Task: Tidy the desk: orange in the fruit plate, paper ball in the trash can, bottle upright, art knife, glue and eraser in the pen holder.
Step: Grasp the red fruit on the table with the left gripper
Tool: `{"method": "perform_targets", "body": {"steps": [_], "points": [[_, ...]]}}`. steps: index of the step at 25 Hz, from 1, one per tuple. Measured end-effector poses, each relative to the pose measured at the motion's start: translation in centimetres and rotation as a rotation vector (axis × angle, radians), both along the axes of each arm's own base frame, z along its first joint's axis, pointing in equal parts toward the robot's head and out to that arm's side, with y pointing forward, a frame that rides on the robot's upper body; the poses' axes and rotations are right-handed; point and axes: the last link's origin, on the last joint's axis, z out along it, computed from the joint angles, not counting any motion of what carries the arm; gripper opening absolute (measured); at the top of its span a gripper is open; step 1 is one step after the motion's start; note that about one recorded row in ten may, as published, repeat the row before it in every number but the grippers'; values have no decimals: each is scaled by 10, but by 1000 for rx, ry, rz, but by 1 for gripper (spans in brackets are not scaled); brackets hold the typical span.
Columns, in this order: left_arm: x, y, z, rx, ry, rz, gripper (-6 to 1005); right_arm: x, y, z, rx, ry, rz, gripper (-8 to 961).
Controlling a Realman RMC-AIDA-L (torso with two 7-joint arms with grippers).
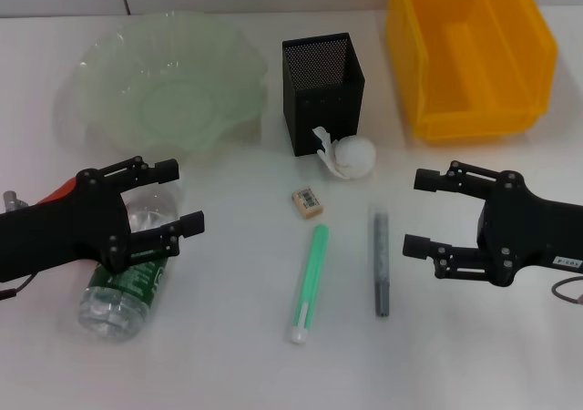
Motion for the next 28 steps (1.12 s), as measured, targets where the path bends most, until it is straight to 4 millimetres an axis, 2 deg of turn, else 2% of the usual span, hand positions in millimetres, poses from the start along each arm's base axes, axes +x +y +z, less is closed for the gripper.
{"method": "perform_targets", "body": {"steps": [9,11,14,16,19,22,28], "points": [[-3,-2,2,2,11,4,756,-3,-6,-6,-54,-16,43,798],[-10,-3,10,46,31,28,753,-3,-6,-6,-55,-16,42,798],[-33,-3,33,214,38,138,749,-2,-8,-6,-57,-14,36,798],[-43,-3,40,274,43,197,746,-1,-8,-6,-58,-12,32,798],[-64,0,36,324,99,325,741,-1,-9,-6,-58,-8,26,798],[-73,2,28,321,119,390,736,-1,-9,-7,-66,-6,17,797],[-73,4,20,293,136,394,727,0,-9,-8,-71,-10,5,797]]}}
